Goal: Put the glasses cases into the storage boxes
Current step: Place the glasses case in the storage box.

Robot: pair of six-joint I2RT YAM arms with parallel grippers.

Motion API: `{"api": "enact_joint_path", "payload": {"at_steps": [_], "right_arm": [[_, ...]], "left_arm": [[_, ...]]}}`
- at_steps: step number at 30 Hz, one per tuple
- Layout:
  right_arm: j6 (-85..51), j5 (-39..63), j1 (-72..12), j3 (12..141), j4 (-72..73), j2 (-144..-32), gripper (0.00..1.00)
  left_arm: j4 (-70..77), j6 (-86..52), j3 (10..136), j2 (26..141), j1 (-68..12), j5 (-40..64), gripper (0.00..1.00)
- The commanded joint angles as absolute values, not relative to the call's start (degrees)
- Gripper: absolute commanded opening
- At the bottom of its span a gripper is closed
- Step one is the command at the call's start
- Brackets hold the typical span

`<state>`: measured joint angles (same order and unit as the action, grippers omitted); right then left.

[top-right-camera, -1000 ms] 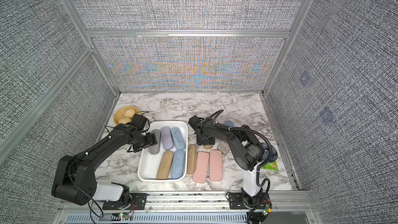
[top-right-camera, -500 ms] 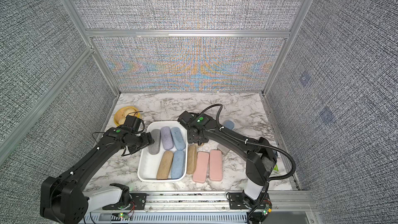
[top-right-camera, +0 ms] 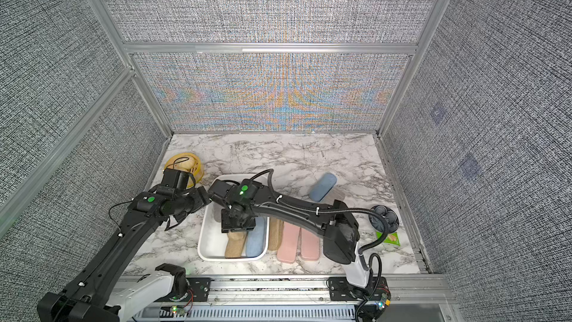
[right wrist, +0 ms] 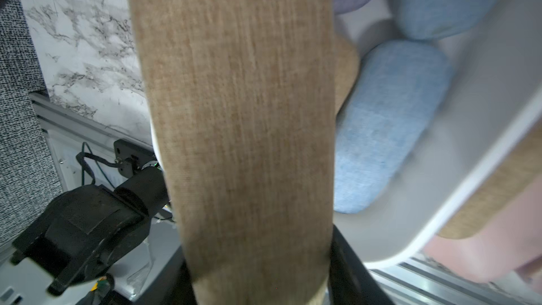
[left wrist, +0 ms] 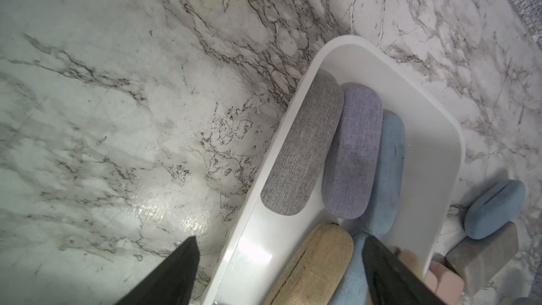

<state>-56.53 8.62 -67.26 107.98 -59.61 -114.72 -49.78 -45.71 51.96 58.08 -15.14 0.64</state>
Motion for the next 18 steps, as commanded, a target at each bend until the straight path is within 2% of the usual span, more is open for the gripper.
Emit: {"api": "enact_joint_path", "payload": {"at_steps": [1,9,18], "right_arm": [[-58.7,17.1,-68.0,110.3,-56.1,-117.2,0.51],[-61.5,20.2,-68.1,115.3,-57.3,-124.3,0.51],[-66.2,20.8,-67.3,115.1,-54.5,-127.5,0.51]], "left_arm": [[-49.0,-48.1,52.0,56.9,-14.9,2.8,0.88],[-48.6,-48.8,51.7,59.2,-14.8,4.1,0.88],[-48.7,-49.5,49.9,59.9,-14.7,4.5,0.88]]}}
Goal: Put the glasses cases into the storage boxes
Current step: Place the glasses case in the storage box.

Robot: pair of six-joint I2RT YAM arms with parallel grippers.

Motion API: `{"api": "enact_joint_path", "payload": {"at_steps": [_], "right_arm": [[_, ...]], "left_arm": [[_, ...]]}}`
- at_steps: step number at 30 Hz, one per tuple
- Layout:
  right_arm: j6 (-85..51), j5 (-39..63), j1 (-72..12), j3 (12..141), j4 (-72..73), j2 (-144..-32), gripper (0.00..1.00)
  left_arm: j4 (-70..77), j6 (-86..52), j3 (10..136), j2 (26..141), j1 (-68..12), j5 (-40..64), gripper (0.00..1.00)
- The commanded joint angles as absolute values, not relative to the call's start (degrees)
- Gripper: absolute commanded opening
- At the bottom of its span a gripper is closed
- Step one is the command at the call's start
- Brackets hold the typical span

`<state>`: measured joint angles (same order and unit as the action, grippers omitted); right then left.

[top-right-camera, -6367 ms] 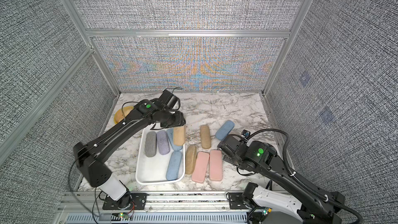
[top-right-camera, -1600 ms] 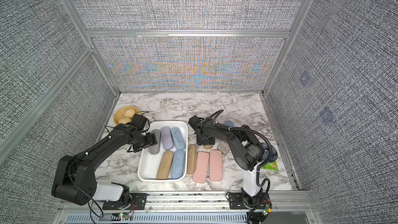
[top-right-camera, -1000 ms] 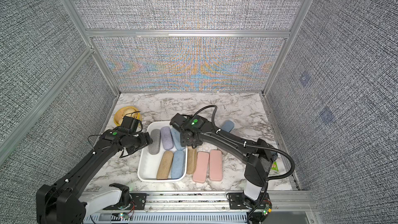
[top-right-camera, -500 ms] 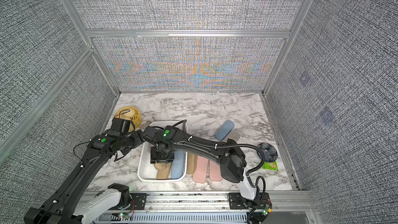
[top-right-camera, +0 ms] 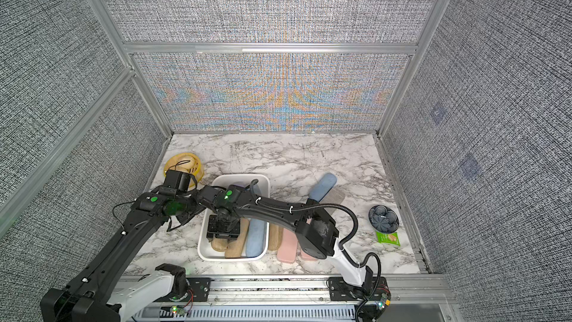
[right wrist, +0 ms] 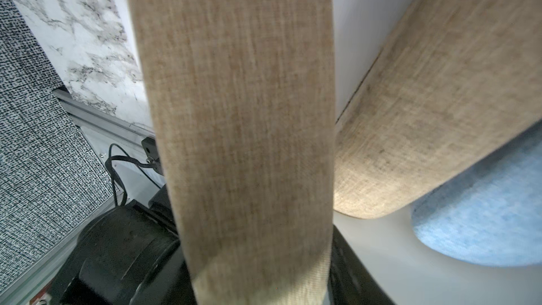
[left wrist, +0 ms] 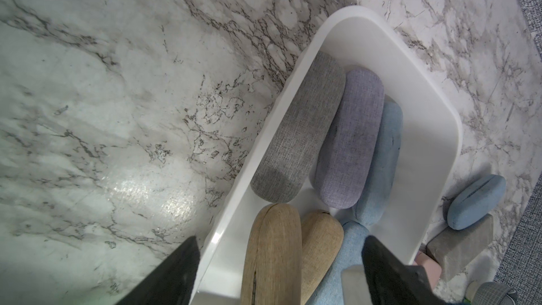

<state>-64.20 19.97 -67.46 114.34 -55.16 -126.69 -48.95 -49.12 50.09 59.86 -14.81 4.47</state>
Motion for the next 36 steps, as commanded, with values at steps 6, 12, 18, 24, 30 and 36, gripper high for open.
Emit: {"api": "enact_joint_path", "payload": {"at_steps": [6,12,18,24,30,36], "right_arm": [[-67.8,19.1,-67.1,118.0,-56.2,-130.0,0.52],[-67.7,14.6,-66.7,121.6,-60.2,-131.8,0.52],[-67.9,13.0,-67.0,122.8,-62.0,-132.4,0.52],[-67.4,12.3,-67.4,123.7,-62.1,-132.4,0.68],[-67.2,12.3,-67.8,122.7,-61.7,-130.9,0.69],[-66.3,10.0,-68.2,121.2,-61.6,-127.6,0.69]], "left_arm": [[-48.3,-49.2,49.3,59.9,-14.6,4.5,0.88],[-48.7,-48.4,49.3,60.2,-14.5,4.5,0.88],[-48.4,-48.5,48.1,59.6,-14.5,4.8,0.88],[-48.9,-48.2,47.8,60.2,-14.5,4.6,0.88],[-50.2,-47.7,48.0,59.8,-14.5,3.9,0.88],[-51.4,-47.9,47.6,58.1,-14.5,3.3,0.88]]}}
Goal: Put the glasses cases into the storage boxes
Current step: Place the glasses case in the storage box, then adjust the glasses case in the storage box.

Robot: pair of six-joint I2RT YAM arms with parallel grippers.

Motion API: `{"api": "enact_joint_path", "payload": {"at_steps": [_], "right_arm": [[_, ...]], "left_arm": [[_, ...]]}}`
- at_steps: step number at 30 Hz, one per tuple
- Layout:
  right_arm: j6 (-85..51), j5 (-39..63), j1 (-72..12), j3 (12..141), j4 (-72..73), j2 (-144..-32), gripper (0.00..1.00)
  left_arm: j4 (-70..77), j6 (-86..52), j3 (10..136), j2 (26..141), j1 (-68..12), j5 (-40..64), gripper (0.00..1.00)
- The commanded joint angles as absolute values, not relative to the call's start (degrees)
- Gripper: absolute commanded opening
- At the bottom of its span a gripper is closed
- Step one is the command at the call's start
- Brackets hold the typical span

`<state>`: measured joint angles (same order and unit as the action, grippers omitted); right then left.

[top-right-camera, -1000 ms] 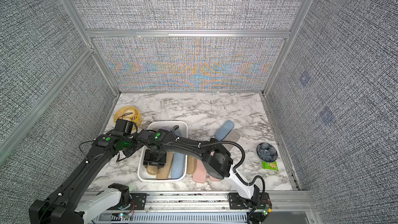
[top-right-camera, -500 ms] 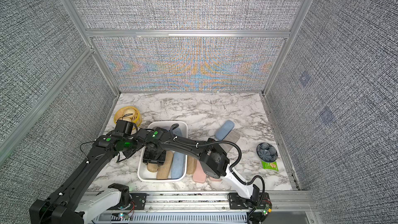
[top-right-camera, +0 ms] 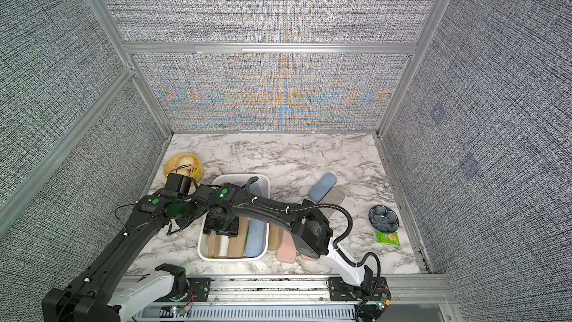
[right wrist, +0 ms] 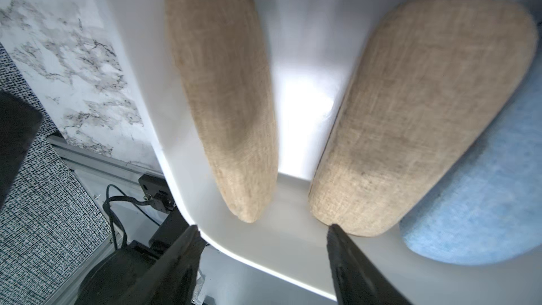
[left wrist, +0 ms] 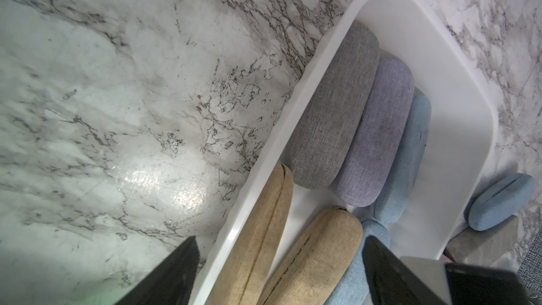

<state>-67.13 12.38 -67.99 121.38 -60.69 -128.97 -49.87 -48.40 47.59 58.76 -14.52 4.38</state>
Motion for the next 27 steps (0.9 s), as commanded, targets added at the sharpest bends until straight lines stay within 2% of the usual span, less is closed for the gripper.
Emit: {"api": "enact_joint_path", "payload": {"at_steps": [1,4,7,12,17,21,27], "right_arm": [[-65.8,9.4,-68.1,121.0,-61.7,-127.1,0.69],[-64.1,6.9,-67.9,121.5,-61.9,-125.9,0.63],[-62.2,3.8,-67.7,122.0,-62.2,-125.5,0.44],[-58.4,5.8,-66.8,120.9,-54.5,-128.1,0.18],[-52.3,9.7,-66.5,122.1,-46.1,-131.6,0.13],[-50.8,9.1,-66.4,126.8,-50.3,-135.3,0.14],[-53.3,10.3,-65.5,119.6,-48.4,-134.9,0.17]], "left_arm": [[-51.8,-47.9,47.7,57.8,-14.5,3.2,0.88],[-51.6,-46.8,47.7,56.8,-14.5,5.2,0.87],[-49.6,-45.9,46.5,56.0,-14.5,8.1,0.84],[-51.6,-46.8,47.4,55.3,-14.5,4.1,0.83],[-52.0,-47.3,47.7,54.1,-14.5,-0.6,0.83],[-52.1,-46.9,48.3,55.7,-14.5,-0.1,0.83],[-51.5,-46.4,48.1,56.2,-14.4,-0.2,0.83]]}}
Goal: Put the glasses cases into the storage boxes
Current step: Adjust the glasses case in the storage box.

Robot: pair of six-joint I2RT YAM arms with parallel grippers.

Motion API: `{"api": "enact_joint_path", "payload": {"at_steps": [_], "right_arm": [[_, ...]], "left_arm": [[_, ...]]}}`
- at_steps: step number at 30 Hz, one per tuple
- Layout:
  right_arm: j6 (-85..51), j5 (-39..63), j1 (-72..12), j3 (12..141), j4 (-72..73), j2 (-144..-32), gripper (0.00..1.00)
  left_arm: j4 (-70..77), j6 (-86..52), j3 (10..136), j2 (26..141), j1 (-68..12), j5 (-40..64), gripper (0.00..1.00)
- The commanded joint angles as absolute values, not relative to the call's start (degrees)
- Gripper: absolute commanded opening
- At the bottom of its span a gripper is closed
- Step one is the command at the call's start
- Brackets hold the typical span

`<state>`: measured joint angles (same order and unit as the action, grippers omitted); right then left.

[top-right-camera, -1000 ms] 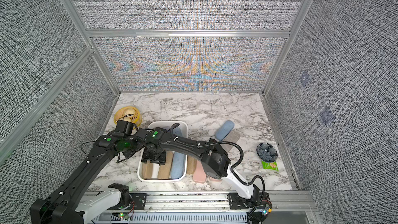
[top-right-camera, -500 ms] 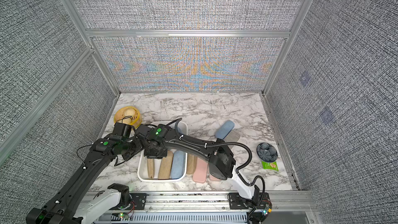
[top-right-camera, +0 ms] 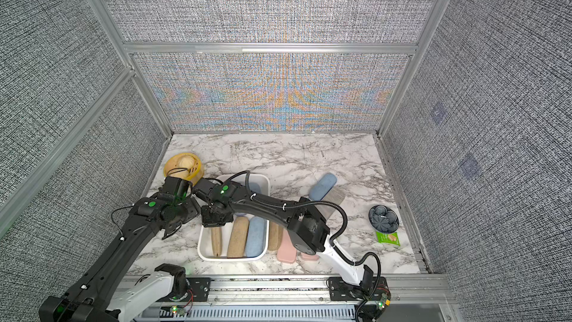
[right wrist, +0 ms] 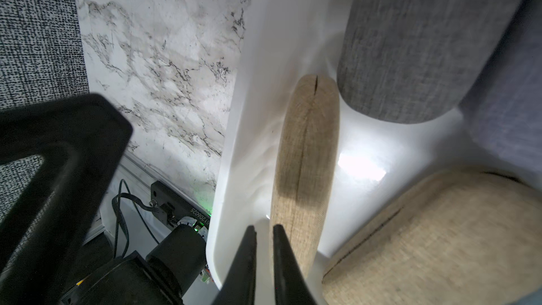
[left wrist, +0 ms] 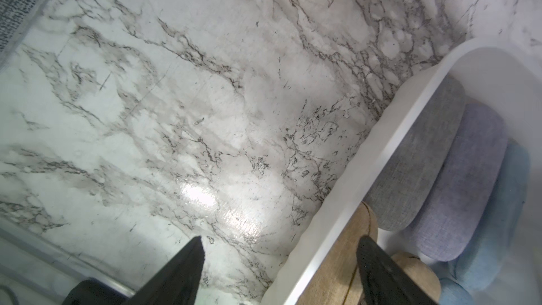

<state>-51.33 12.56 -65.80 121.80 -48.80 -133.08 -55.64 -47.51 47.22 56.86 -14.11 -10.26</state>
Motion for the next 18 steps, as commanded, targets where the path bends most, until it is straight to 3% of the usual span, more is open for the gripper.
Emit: {"api": "enact_joint_path", "payload": {"at_steps": [1,12,18], "right_arm": [[-53.3,10.7,-65.5,119.9,-48.8,-135.4,0.18],[-56.4,10.1,-64.9,109.2,-45.1,-130.5,0.2],[-56.7,9.7,-65.0,106.1,-45.1,-127.8,0.2]], "left_arm": [[-51.6,-46.3,48.1,56.2,-14.4,-0.6,0.83],[-54.0,-44.3,49.4,57.1,-14.3,-3.5,0.84],[-54.9,-45.0,50.2,58.6,-14.2,-4.9,0.89]]}}
